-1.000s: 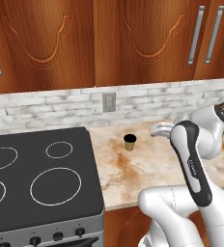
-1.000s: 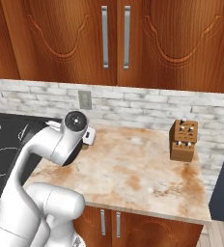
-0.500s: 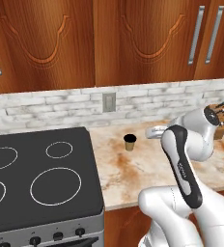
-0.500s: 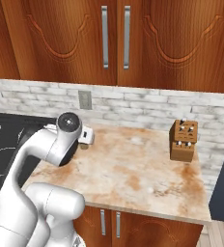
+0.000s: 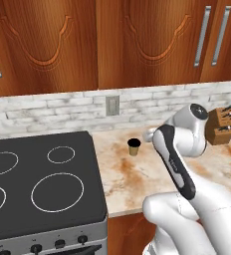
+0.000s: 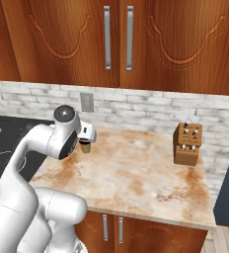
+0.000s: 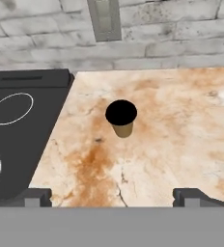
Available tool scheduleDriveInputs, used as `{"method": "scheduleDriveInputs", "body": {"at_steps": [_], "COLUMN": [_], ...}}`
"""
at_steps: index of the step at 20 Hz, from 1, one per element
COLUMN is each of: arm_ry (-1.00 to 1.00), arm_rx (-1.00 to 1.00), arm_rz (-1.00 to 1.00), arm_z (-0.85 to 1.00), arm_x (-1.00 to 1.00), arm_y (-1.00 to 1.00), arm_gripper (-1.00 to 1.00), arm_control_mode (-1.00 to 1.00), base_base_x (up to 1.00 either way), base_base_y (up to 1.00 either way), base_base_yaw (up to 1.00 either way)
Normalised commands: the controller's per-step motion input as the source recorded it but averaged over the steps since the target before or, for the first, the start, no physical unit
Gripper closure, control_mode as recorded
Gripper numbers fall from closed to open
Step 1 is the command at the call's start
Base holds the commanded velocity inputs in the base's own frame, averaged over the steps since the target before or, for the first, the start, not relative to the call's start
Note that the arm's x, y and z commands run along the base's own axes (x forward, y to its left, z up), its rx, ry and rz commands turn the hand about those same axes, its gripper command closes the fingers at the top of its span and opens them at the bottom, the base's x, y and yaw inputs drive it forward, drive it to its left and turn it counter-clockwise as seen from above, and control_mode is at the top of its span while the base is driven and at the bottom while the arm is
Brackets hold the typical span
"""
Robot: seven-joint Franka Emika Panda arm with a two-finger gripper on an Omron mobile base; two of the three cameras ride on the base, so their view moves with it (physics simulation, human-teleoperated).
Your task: Move the drinks to the dining counter.
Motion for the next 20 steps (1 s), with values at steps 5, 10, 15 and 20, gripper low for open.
{"method": "scheduleDriveInputs", "body": {"at_steps": [5, 10, 15, 20], "arm_ry": [0.15, 0.08, 0.01, 0.0], "arm_rx": [-0.07, -0.04, -0.06, -0.06], "arm_rz": [0.0, 0.0, 0.0, 0.0], "arm_z": [-0.1, -0.26, -0.1, -0.2], "arm_x": [0.31, 0.24, 0.27, 0.31], "arm_y": [0.04, 0.04, 0.02, 0.0], "arm_gripper": [-1.0, -1.0, -1.0, -1.0], "arm_control_mode": [-1.0, -1.0, -1.0, -1.0], "base_base_x": [0.0, 0.0, 0.0, 0.0], "base_base_y": [0.0, 0.0, 0.0, 0.0], "base_base_yaw": [0.0, 0.0, 0.0, 0.0]}}
